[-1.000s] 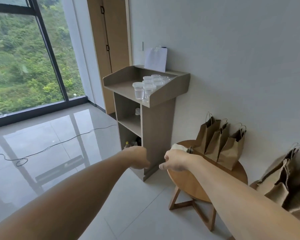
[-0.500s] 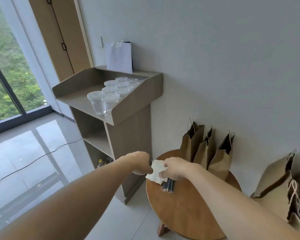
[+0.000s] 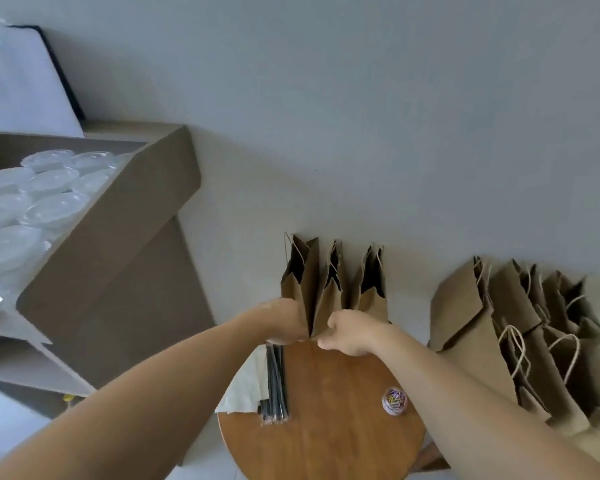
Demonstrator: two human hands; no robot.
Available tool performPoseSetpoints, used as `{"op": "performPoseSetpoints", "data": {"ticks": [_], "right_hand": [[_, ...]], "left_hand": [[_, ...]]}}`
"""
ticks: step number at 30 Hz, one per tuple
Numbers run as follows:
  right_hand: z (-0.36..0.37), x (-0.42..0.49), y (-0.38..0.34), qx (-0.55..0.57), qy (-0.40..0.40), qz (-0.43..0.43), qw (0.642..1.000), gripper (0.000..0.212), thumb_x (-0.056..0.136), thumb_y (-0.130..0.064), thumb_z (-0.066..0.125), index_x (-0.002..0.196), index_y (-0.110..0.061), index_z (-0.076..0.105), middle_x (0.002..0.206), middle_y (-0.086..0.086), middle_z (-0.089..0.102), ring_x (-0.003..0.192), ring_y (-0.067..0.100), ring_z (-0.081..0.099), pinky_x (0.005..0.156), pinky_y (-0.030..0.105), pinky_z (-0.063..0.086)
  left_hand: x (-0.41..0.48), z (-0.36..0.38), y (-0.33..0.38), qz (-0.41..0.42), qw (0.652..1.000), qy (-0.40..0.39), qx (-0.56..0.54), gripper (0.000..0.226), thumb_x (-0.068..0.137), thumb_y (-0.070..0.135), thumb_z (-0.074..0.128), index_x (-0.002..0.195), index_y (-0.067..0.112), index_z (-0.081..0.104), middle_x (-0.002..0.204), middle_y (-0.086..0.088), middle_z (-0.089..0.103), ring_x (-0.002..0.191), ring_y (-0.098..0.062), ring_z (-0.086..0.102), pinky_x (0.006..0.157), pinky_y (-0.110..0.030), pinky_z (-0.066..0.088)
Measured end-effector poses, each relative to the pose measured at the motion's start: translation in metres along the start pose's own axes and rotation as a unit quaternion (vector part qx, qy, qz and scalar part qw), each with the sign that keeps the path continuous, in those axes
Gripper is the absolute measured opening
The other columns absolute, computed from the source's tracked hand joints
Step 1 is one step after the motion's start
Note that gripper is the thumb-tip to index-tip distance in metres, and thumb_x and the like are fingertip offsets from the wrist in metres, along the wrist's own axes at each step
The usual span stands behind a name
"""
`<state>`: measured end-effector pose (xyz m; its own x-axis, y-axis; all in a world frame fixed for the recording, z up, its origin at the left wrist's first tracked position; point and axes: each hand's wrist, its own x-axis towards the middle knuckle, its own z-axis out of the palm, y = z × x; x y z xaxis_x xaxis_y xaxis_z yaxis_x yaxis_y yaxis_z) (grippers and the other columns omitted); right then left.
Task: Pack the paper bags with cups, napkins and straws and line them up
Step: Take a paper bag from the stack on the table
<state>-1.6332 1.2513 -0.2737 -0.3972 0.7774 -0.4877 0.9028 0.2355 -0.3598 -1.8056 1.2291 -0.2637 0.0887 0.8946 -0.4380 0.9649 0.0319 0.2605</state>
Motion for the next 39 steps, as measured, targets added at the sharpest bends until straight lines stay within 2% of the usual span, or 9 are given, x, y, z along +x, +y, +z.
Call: {"op": "performPoseSetpoints", "data": {"ticks": [3,7,10,13,19,27,33,37,39], "right_hand": [[-0.008,0.012,0.016,0.014,0.024,0.060,0.998,0.036,0.093,-0.051,0.053,0.111,-0.021,0.061,0.109,0.000,0.064,0.105,0.024,0.062,0.077,0.031,0.049],[-0.012,0.020,0.039,0.075,0.092,0.146,0.982,0.044,0.096,-0.046,0.050,0.124,-0.012,0.059,0.122,0.009,0.064,0.109,0.025,0.061,0.093,0.039,0.051],[-0.012,0.033,0.057,0.089,0.125,0.180,0.972,0.038,0.099,-0.045,0.045,0.112,-0.013,0.061,0.103,0.004,0.067,0.092,0.020,0.063,0.074,0.033,0.051],[-0.017,0.056,0.074,0.085,0.158,0.204,0.962,0.030,0.100,-0.045,0.042,0.098,-0.018,0.056,0.083,-0.003,0.058,0.077,0.016,0.058,0.055,0.028,0.036],[-0.048,0.123,0.108,0.076,0.184,0.206,0.958,0.032,0.100,-0.050,0.040,0.093,-0.020,0.047,0.088,-0.001,0.056,0.084,0.022,0.056,0.067,0.032,0.043],[-0.044,0.184,0.151,0.064,0.135,0.202,0.968,0.031,0.099,-0.021,0.047,0.069,-0.020,0.044,0.074,0.000,0.053,0.066,0.019,0.051,0.052,0.027,0.033],[-0.047,0.165,0.164,0.083,0.191,0.208,0.956,0.014,0.098,-0.014,0.050,0.085,-0.017,0.054,0.074,-0.002,0.052,0.063,0.014,0.050,0.048,0.024,0.033],[-0.053,0.131,0.158,0.083,0.226,0.193,0.951,0.006,0.099,-0.016,0.050,0.095,-0.021,0.052,0.078,-0.003,0.052,0.074,0.019,0.057,0.062,0.029,0.050],[-0.057,0.111,0.150,0.076,0.232,0.198,0.949,0.009,0.100,-0.017,0.048,0.101,-0.017,0.056,0.079,-0.003,0.052,0.077,0.020,0.057,0.065,0.031,0.049]], "left_hand": [[0.044,-0.004,-0.003,0.040,0.999,-0.007,0.002,0.034,0.088,0.041,0.061,0.115,0.019,0.061,0.105,-0.003,0.065,0.094,-0.020,0.062,0.084,-0.034,0.056],[0.085,-0.013,0.010,0.118,0.993,-0.020,0.020,0.031,0.092,0.036,0.056,0.112,0.014,0.061,0.104,-0.006,0.065,0.091,-0.019,0.061,0.077,-0.032,0.053],[0.109,-0.012,0.023,0.147,0.988,-0.044,0.030,0.034,0.093,0.036,0.055,0.117,0.013,0.061,0.108,-0.007,0.065,0.099,-0.024,0.062,0.086,-0.037,0.054],[0.135,-0.009,0.030,0.150,0.987,-0.049,0.037,0.033,0.093,0.036,0.055,0.119,0.015,0.057,0.106,-0.003,0.062,0.096,-0.023,0.061,0.085,-0.037,0.054],[0.176,-0.011,0.031,0.104,0.994,-0.023,0.003,0.038,0.092,0.038,0.061,0.124,0.018,0.057,0.111,-0.003,0.064,0.097,-0.020,0.063,0.088,-0.037,0.057],[0.203,0.003,0.036,0.044,0.999,0.008,0.004,0.047,0.091,0.042,0.057,0.133,0.021,0.051,0.123,-0.003,0.060,0.100,-0.020,0.062,0.082,-0.036,0.058],[0.202,0.005,0.048,0.039,0.999,0.028,0.001,0.042,0.094,0.044,0.054,0.128,0.020,0.054,0.114,-0.001,0.062,0.094,-0.017,0.062,0.080,-0.034,0.058],[0.190,0.009,0.058,0.044,0.998,0.040,-0.022,0.040,0.097,0.047,0.050,0.125,0.020,0.055,0.113,-0.002,0.064,0.092,-0.016,0.064,0.079,-0.032,0.059],[0.181,0.010,0.059,0.051,0.997,0.047,-0.034,0.042,0.097,0.050,0.046,0.124,0.019,0.055,0.111,-0.001,0.065,0.092,-0.016,0.065,0.080,-0.034,0.059]]}}
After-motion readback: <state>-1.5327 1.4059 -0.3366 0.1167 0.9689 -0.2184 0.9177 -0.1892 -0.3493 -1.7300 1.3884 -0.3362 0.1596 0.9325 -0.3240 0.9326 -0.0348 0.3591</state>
